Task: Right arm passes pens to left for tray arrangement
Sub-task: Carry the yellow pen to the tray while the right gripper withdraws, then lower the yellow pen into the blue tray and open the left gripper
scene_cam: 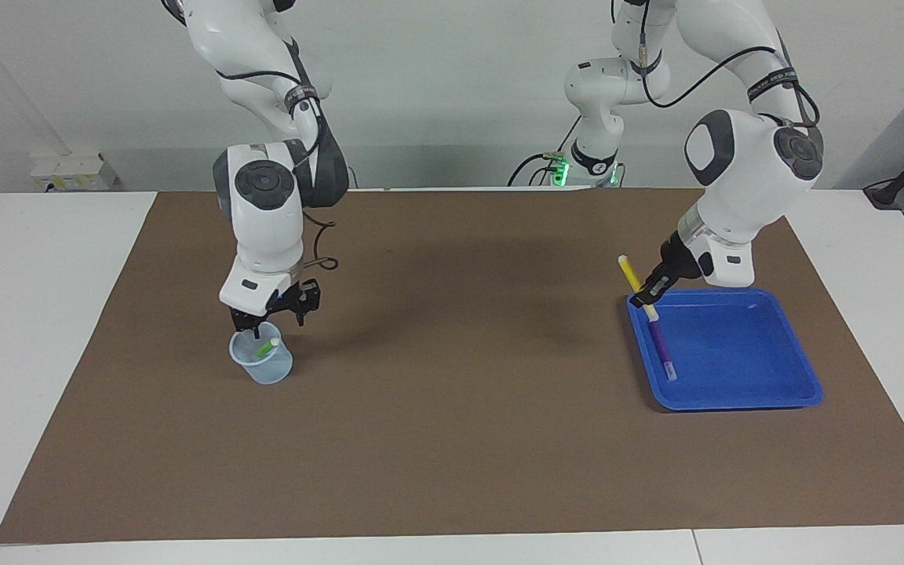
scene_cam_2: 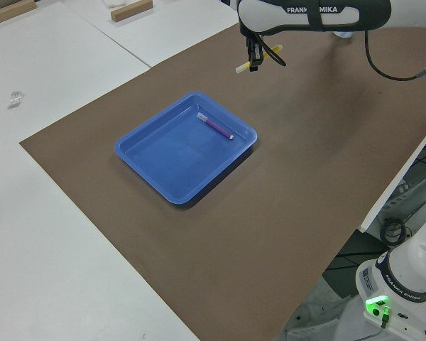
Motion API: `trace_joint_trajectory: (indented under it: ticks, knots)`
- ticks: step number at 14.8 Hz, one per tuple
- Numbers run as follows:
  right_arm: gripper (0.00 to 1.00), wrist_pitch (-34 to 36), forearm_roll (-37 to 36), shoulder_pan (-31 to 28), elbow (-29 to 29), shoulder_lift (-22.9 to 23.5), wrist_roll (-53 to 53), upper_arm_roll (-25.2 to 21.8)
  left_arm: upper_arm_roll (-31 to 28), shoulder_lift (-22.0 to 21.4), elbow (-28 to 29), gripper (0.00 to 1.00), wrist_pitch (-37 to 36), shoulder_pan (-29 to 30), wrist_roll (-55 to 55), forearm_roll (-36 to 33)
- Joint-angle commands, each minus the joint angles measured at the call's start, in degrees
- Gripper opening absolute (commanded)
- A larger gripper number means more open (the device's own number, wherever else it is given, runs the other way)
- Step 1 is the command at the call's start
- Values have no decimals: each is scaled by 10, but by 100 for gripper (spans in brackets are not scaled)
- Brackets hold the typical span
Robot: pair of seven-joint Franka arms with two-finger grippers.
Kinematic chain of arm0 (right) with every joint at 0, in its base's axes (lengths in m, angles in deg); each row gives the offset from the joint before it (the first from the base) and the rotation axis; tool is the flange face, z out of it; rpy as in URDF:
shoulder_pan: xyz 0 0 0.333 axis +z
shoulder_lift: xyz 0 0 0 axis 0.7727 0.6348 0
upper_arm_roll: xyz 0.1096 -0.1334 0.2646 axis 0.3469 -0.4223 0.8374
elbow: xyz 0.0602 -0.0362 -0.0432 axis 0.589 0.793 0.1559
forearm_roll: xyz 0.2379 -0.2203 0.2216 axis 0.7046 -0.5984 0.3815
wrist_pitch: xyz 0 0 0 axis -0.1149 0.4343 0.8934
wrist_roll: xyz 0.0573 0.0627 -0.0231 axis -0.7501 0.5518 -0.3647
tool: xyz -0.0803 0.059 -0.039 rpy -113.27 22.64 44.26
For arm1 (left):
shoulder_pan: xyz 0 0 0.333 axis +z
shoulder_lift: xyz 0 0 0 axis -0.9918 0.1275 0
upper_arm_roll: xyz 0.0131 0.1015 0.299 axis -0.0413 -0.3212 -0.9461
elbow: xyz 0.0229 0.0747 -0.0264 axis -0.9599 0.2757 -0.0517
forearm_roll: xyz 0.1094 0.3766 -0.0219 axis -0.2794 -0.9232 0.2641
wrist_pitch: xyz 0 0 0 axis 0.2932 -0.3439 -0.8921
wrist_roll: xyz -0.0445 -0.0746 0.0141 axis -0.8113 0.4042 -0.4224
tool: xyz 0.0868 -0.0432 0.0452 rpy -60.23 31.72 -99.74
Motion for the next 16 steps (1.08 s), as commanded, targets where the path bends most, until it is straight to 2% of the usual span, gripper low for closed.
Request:
trace_joint_trajectory:
  ticks: [1,3,5,8,12,16]
  knots:
    - [74,-18,-17,-9,23,-5,-11,4,5,-10,7,0,-12,39,-104,-19]
    - [70,-21,-17,-9,24,-3,-12,4,6,-10,7,0,-10,56,-181,-42]
    - [54,-22,-19,-10,28,-3,-12,4,6,-9,7,0,1,59,-247,-78]
    - [44,-30,-20,-12,35,-5,-21,4,5,-5,10,0,26,75,-321,-84]
    - [40,-42,-20,-25,45,-6,-28,4,4,16,14,0,65,93,-408,-136]
    - [41,-43,-20,-21,38,-3,-24,4,4,56,31,0,136,110,-454,-142]
